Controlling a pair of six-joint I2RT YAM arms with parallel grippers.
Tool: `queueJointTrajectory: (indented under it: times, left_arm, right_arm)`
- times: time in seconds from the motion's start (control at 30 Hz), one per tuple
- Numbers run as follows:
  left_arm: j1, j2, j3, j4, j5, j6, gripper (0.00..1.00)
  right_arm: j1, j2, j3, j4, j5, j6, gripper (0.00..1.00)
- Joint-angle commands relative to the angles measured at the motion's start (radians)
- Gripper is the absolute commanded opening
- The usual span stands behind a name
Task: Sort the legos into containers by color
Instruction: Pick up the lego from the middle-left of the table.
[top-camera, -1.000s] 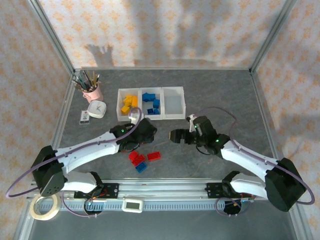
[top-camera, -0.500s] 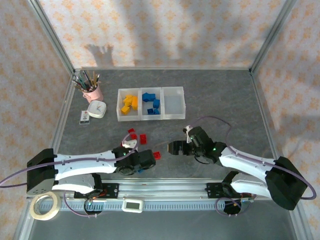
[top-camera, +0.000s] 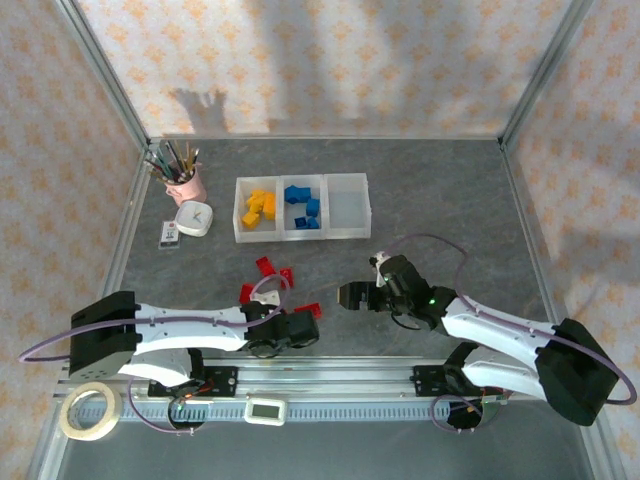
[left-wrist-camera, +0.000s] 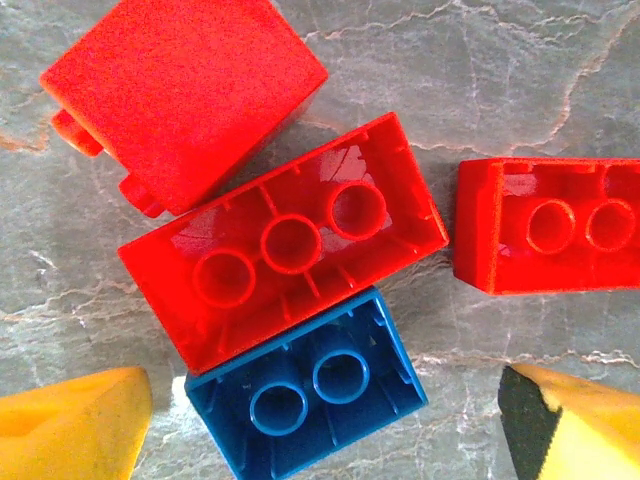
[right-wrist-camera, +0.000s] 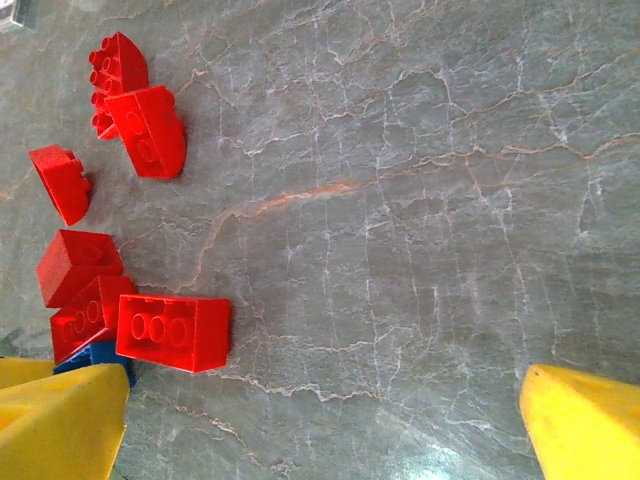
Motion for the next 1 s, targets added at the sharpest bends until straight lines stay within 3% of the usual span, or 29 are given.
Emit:
queueJointTrajectory:
  times: [0.0, 0.23, 0.37, 0.57, 0.8, 0.97]
  left_arm:
    - [-0.002, 0.019, -0.011, 0.04, -0.045, -0.017, 0.9]
    - [0.022, 0.084, -0.001, 0.038, -0.074, -0.01, 0.81]
    - [0.025, 0.105, -0.003, 0.046, -0.095, -0.019, 0.68]
    - [0.025, 0.124, 0.04, 0.009, -0.097, 0.006, 0.58]
    - [0.018, 0.052, 0.137, -0.117, -0.123, 0.094, 0.49]
    - [0.039, -0.031, 0.22, -0.178, -0.202, 0.155, 0.4]
  right_arm:
    - [0.005, -0.022, -0.017, 0.012, 0.035, 0.003, 1.0]
    - [0.005, -0.01, -0.011, 0.012, 0.038, -0.004, 1.0]
    - [0.005, 0.002, -0.009, 0.015, 0.036, -0.007, 1.0]
    - [0.005, 0.009, 0.005, 0.003, 0.045, -0.02, 1.0]
    - [0.005, -0.008, 0.046, -0.036, 0.091, -0.049, 1.0]
    - [0.0, -0.008, 0.078, -0.035, 0.088, -0.053, 1.0]
